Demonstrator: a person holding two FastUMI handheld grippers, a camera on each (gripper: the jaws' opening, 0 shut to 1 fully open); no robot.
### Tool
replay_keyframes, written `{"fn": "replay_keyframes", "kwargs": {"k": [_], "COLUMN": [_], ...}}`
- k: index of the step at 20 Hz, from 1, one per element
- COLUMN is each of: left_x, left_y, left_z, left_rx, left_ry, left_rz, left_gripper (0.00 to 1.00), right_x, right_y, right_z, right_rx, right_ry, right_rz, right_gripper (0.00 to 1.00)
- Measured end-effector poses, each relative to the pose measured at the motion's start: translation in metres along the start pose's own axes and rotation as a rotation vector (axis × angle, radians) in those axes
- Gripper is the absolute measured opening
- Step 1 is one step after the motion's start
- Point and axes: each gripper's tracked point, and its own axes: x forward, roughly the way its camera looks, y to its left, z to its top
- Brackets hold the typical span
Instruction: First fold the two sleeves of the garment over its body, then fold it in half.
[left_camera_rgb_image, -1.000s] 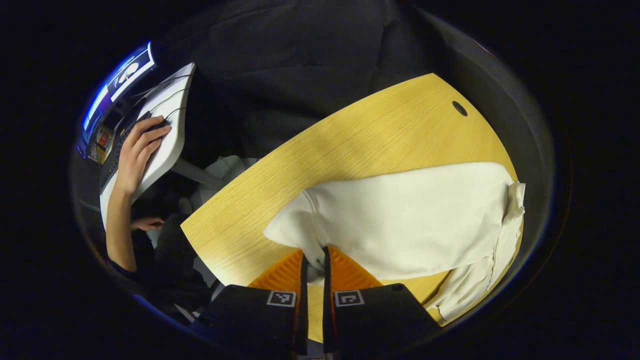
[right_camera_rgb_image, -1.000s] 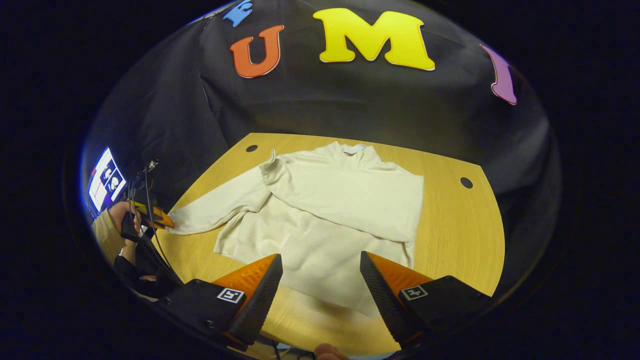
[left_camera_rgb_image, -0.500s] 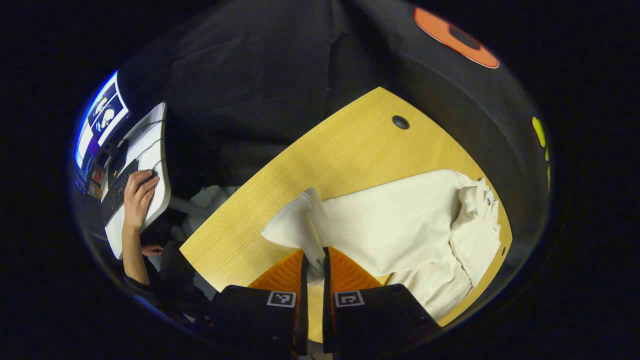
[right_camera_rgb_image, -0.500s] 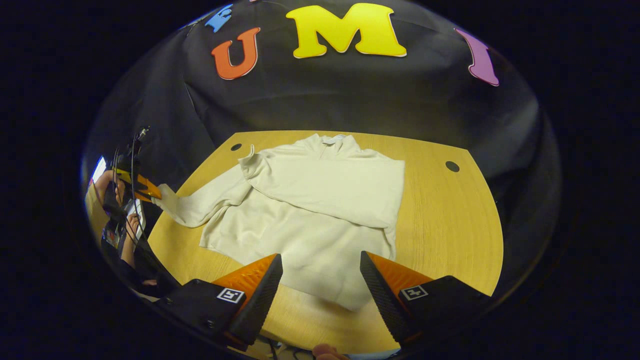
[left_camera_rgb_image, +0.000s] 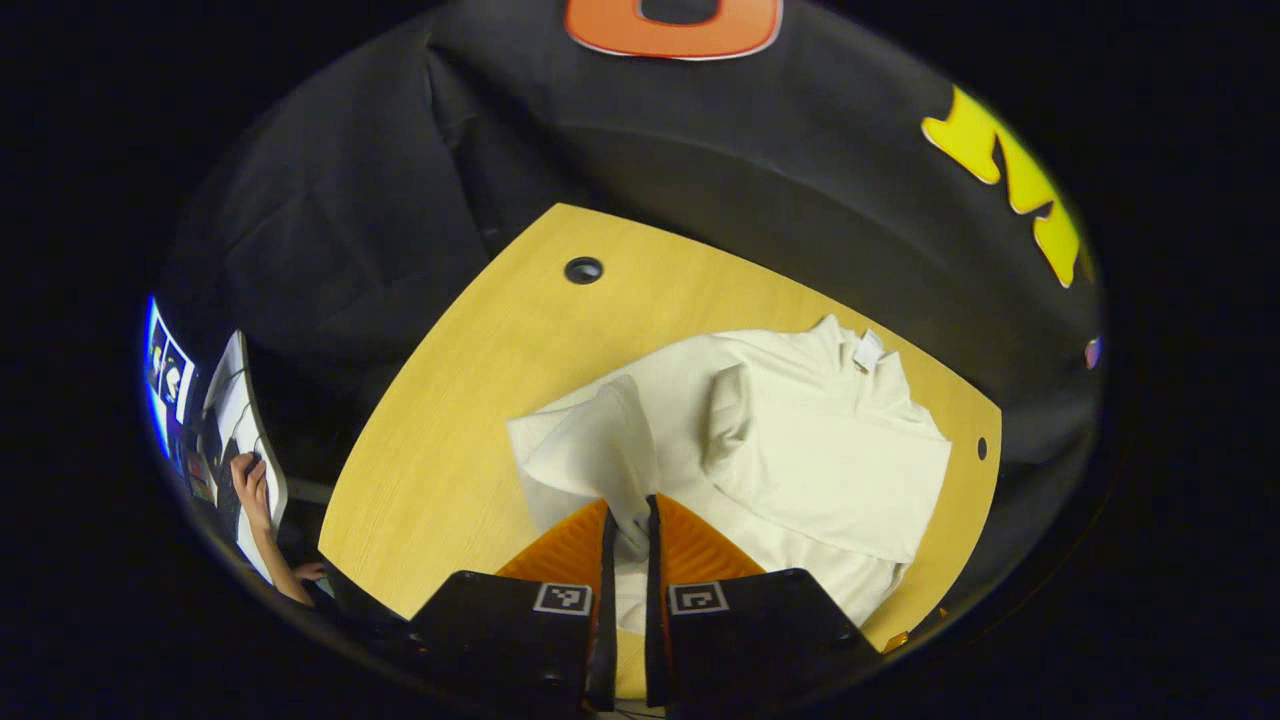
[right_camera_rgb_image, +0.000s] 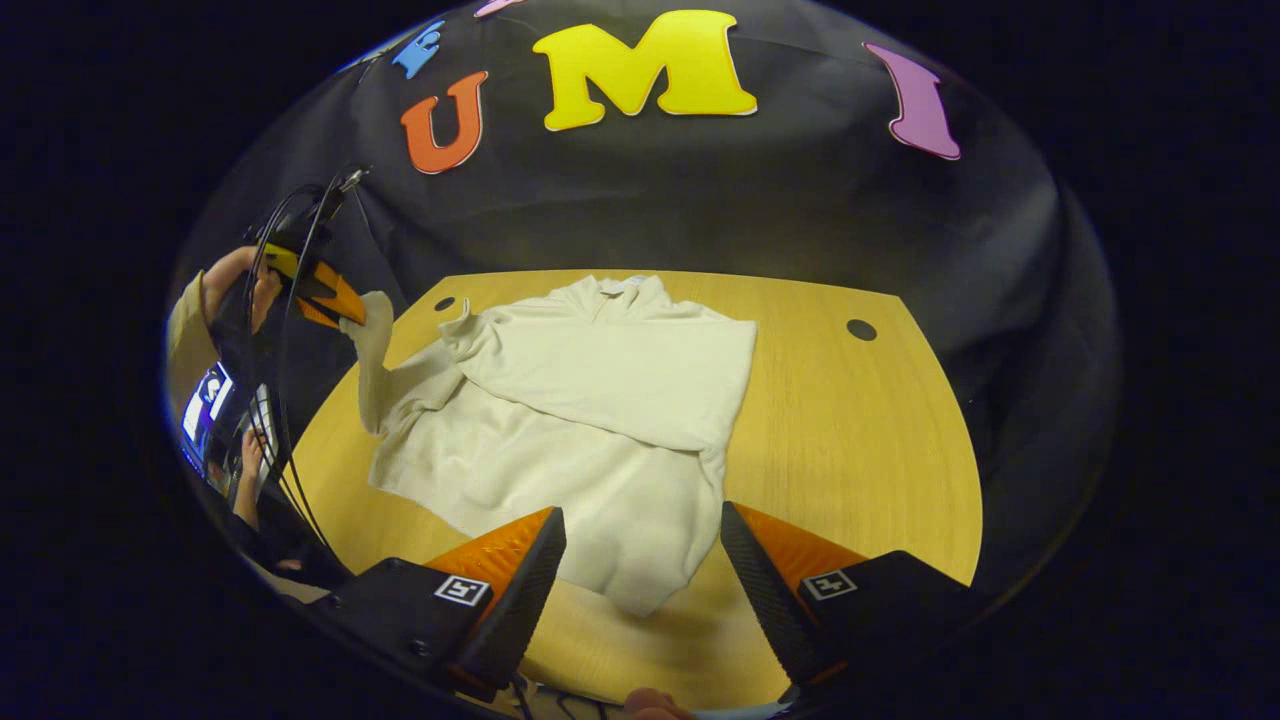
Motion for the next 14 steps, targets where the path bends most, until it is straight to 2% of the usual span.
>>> {"fn": "replay_keyframes", "kwargs": {"k": [1, 2, 4, 6, 7, 9, 11, 12, 14], "left_x": [0.004, 0.009, 0.017, 0.027, 0.033, 0.046, 0.057, 0.062, 0.070], "left_y": [-0.025, -0.054, -0.105, -0.152, -0.175, -0.222, -0.269, -0.291, -0.326], "left_z": [0.000, -0.003, -0.008, -0.011, -0.013, -0.018, -0.024, -0.025, -0.021], "left_rx": [0.030, 0.051, 0.088, 0.132, 0.157, 0.208, 0.259, 0.279, 0.330], "left_ry": [0.002, 0.011, 0.032, 0.037, 0.038, 0.046, 0.061, 0.064, 0.058], "left_rz": [-0.016, -0.038, -0.071, -0.074, -0.071, -0.084, -0.114, -0.127, -0.142], "left_gripper": [0.14, 0.14, 0.14, 0.14, 0.14, 0.14, 0.14, 0.14, 0.14], "right_x": [-0.001, -0.002, -0.002, -0.001, 0.000, 0.000, 0.000, -0.001, -0.002], "right_y": [-0.008, -0.015, -0.031, -0.042, -0.048, -0.059, -0.068, -0.073, -0.080], "right_z": [-0.001, -0.005, -0.011, -0.022, -0.026, -0.033, -0.042, -0.045, -0.051], "right_rx": [-0.005, -0.012, -0.016, -0.003, 0.000, -0.004, -0.009, -0.007, 0.005], "right_ry": [-0.002, -0.002, 0.007, 0.034, 0.051, 0.072, 0.087, 0.096, 0.110], "right_rz": [-0.010, -0.022, -0.039, -0.038, -0.037, -0.039, -0.045, -0.047, -0.047], "right_gripper": [0.97, 0.94, 0.97, 0.94, 0.97, 0.97, 0.97, 0.94, 0.97]}}
